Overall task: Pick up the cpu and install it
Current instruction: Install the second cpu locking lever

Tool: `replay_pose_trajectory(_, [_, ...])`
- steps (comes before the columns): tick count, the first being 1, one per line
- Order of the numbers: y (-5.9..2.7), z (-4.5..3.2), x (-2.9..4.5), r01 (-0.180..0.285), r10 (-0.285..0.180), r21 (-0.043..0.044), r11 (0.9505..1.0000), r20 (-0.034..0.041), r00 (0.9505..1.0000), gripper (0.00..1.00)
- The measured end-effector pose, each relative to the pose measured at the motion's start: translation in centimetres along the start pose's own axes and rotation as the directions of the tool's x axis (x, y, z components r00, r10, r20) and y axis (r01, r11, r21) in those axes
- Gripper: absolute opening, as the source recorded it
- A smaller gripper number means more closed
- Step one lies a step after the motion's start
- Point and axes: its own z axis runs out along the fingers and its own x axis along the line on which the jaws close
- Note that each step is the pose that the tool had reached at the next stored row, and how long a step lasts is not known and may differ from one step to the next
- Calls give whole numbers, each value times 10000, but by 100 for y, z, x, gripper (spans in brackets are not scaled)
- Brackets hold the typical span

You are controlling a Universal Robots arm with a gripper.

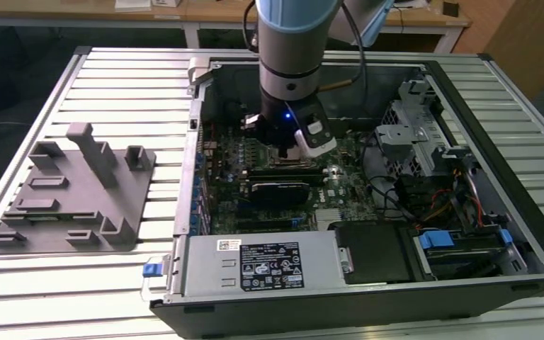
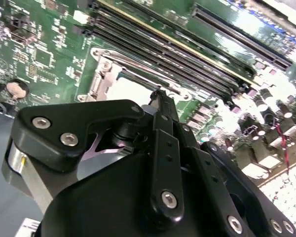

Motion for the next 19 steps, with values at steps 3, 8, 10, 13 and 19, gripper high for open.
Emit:
replay_pose_trajectory(3, [41, 9, -38, -15, 15, 46, 10000, 7, 10000, 11])
replay_pose_trajectory(8, [98, 24, -114, -34, 34, 86, 10000, 14, 10000, 11])
replay_pose_trajectory(10, [118, 28, -140, -39, 38, 102, 9999, 16, 10000, 11])
replay_pose_trajectory(13, [144, 33, -165, -42, 41, 118, 9999, 17, 10000, 11])
replay_pose_trajectory(19, [190, 42, -179, -40, 40, 117, 9999, 18, 10000, 11])
